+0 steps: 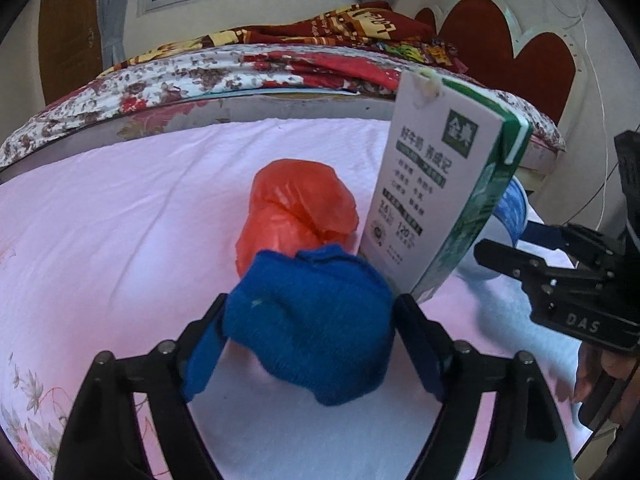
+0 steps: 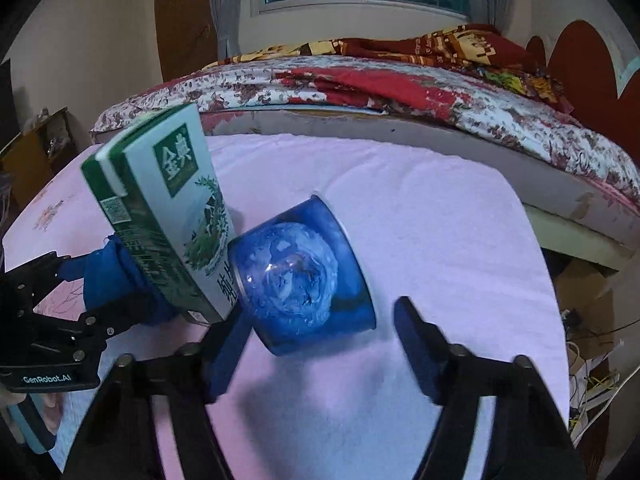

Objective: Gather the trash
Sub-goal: 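Grasp the blue cloth with the left tool while the right tool grasps the blue cup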

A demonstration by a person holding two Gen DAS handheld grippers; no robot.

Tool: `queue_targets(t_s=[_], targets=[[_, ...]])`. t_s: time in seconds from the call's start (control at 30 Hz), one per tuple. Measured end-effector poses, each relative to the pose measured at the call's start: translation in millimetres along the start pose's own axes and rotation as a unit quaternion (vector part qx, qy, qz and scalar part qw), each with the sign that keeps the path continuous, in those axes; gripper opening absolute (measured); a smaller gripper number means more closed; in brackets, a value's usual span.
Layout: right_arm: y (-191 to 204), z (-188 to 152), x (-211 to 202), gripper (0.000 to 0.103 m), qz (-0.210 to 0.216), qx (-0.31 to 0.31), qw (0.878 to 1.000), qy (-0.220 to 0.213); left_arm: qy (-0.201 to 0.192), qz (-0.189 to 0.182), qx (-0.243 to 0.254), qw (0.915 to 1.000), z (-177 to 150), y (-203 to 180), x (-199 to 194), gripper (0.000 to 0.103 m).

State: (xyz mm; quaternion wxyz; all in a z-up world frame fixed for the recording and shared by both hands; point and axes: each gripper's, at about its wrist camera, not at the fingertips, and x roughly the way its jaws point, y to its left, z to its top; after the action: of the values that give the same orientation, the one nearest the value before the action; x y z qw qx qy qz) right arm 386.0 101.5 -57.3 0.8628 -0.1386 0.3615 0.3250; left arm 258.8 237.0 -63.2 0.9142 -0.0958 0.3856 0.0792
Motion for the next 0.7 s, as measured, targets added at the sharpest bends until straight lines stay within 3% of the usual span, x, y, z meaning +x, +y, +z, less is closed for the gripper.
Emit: queue_targets(t_s=[0.17,0.47,0.57,0.7], targets=[[1.3,2.4,2.5,0.062,0.003,-0.005,1.000,0.000,0.005,-0.006,0.001,1.0000,2.7,-1.2,6.2,0.079],[4.3,9.2,8.3,0.062,-0.004,-0.022,1.000,0.000,0.016,-0.028,-0.007,0.9995,-0.7,-0.8,10.6,0.054],[4.5,6.3,6.9,0.056,-0.005,-0.025,1.000,-0.002,0.011,-0.034,-0.008,0.9993,-1.0,1.6,8.4,0.046],[4.8,-1.8,-2.1,0.055,-0.016,-0.020,1.000,-0.013,-0.001,-0.036,-0.004,0.9994,-3.8,1.5,2.4,0.042]])
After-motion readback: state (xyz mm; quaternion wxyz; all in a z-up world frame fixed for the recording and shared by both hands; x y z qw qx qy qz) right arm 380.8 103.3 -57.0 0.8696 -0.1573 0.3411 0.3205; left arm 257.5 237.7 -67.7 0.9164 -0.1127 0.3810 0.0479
